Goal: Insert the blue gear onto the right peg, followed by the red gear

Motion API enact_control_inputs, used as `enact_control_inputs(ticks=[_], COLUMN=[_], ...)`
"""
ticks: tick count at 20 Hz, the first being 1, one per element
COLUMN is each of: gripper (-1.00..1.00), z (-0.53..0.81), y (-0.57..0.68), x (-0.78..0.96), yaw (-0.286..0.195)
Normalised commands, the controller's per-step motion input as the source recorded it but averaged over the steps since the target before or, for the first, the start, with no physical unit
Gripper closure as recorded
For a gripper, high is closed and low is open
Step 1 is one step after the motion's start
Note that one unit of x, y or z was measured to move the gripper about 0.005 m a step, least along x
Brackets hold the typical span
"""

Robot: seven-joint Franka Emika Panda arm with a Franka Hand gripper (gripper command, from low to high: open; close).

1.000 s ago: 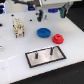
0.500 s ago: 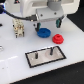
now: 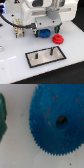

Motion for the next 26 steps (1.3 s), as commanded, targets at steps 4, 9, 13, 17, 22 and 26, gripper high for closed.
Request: enact_control_inputs(ticks=[4,9,13,17,22,26], gripper=[1.0,1.0,1.0,1.0,1.0,1.0], z=[-0.18,-0.08,0.02,0.33,0.51,0.48], y=[-0.01,0.0,0.0,0.01,0.01,-0.05], x=[-0.33,-0.26,-0.14,0.06,0.2,0.46], yaw=[0.0,0.0,0.0,0.0,0.0,0.0])
